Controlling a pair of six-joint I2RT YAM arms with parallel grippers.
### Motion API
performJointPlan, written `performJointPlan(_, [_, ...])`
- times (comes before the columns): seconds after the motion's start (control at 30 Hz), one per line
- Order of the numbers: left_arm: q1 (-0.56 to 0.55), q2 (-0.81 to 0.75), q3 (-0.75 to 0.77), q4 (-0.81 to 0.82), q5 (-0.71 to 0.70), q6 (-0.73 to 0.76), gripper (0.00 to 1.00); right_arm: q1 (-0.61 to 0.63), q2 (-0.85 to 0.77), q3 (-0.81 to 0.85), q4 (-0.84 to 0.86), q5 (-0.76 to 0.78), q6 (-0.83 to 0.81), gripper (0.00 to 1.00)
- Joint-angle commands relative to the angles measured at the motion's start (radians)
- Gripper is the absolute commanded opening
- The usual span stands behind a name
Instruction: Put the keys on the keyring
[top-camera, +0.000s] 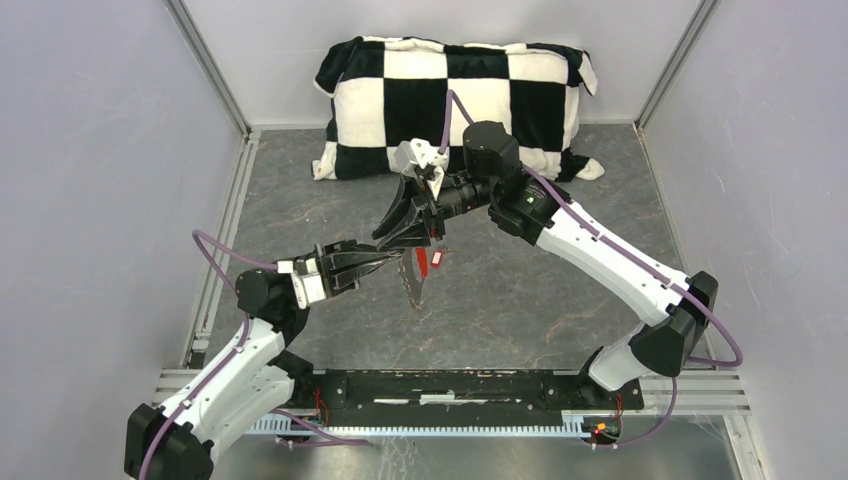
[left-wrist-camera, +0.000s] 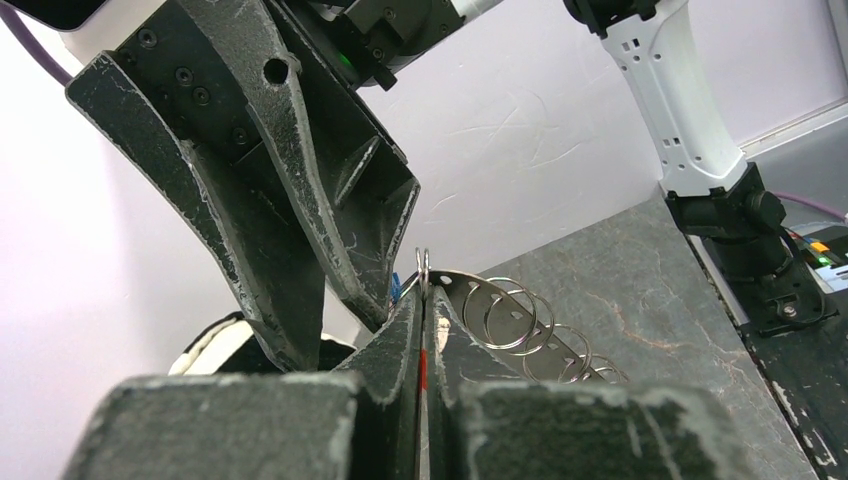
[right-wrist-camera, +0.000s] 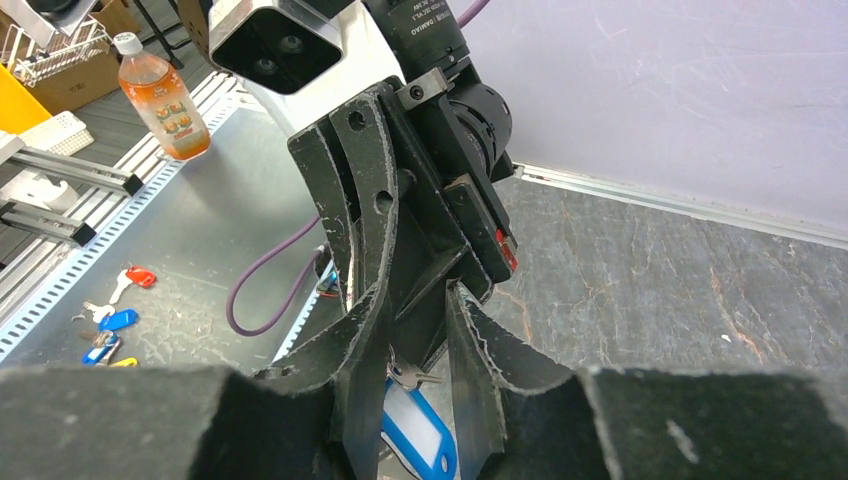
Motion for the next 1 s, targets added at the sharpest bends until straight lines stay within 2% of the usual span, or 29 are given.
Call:
performJointPlan(0.0, [-0.003, -0.015, 0.039, 0.011, -0.04, 0.044, 0.02, -0.004, -0.018, 0.011, 0.043, 0.014, 0.025, 0.34])
performJointPlan(0.27, [-0.003, -0.02, 0.034, 0.007, -0.037, 0.049, 0.02, -0.017, -0.018, 0.03, 0.058, 0.023, 0.036, 0.37])
performJointPlan(0.6, [-0.003, -0.023, 0.038, -0.028, -0.06, 0.011, 0.02, -0.08, -0.081, 0.046, 0.079, 0.061, 0.045, 0.49])
performJointPlan(0.8, [-0.003, -0.022, 0.07, -0.103, -0.151, -0.109, 0.02, -0.091, -0.199, -0.049, -0.019, 0.107, -0.143, 0.54])
performJointPlan(0.97, [-0.003, -0.023, 0.107, -0.143, -0.178, -0.194, 0.02, -0.09, -0.268, -0.119, -0.129, 0.136, -0.298, 0.52])
